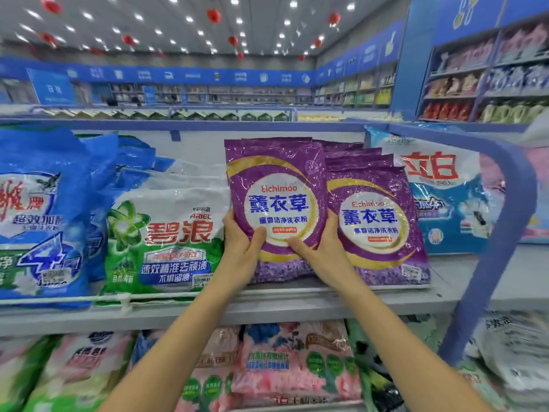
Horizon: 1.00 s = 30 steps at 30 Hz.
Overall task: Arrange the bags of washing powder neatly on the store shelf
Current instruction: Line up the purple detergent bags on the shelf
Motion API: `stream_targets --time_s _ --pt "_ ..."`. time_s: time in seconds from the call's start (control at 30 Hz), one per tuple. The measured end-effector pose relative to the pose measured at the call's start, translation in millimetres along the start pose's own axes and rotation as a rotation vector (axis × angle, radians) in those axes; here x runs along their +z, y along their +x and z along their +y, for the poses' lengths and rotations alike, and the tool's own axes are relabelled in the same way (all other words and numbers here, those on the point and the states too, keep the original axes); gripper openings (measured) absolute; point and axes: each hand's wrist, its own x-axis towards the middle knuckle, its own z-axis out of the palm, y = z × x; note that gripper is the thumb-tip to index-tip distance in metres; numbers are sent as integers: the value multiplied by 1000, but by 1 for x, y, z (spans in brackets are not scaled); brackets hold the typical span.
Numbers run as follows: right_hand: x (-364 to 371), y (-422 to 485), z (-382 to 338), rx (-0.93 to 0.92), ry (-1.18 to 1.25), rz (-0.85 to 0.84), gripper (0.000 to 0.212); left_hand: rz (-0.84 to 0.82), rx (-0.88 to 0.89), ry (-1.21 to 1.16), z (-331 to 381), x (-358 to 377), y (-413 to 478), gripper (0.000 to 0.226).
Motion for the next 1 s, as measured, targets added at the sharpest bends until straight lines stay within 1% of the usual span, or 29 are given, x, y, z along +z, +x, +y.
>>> stream_targets --time_s 0.07,0.13,0.23,0.33,0.4,0.47,0.6,0.73,0.87,0.93,1.0 --pt "1 -6 1 -13 3 10 80 -38 -9 19 2 -1 -1 53" --pt "1 -16 5 -20 -56 19 80 -28 -18 91 0 0 -9 54" --pt "-1 -34 6 -26 -193 21 84 -13 -29 192 -6 -2 -25 46" --pt "-9 -40 -1 8 -239 80 92 48 -76 186 -4 -4 -29 40" --pt "-9 -38 -4 -11 -257 131 83 96 -60 227 -2 -1 -26 40" --pt "-2 -34 -4 -61 -295 140 75 135 -29 280 -3 4 -24 41" --pt "11 -27 5 -115 -435 203 65 191 -13 368 -7 8 -25 50" --pt "15 -26 7 -124 -593 284 60 212 25 465 -5 9 -28 55" --pt "15 -26 7 -195 -834 345 55 216 37 470 -1 7 -31 57" --pt "13 -28 6 -216 -910 398 53 203 88 487 0 4 -35 58" --pt "10 -34 0 -237 -906 447 50 200 225 544 1 -1 -45 57"
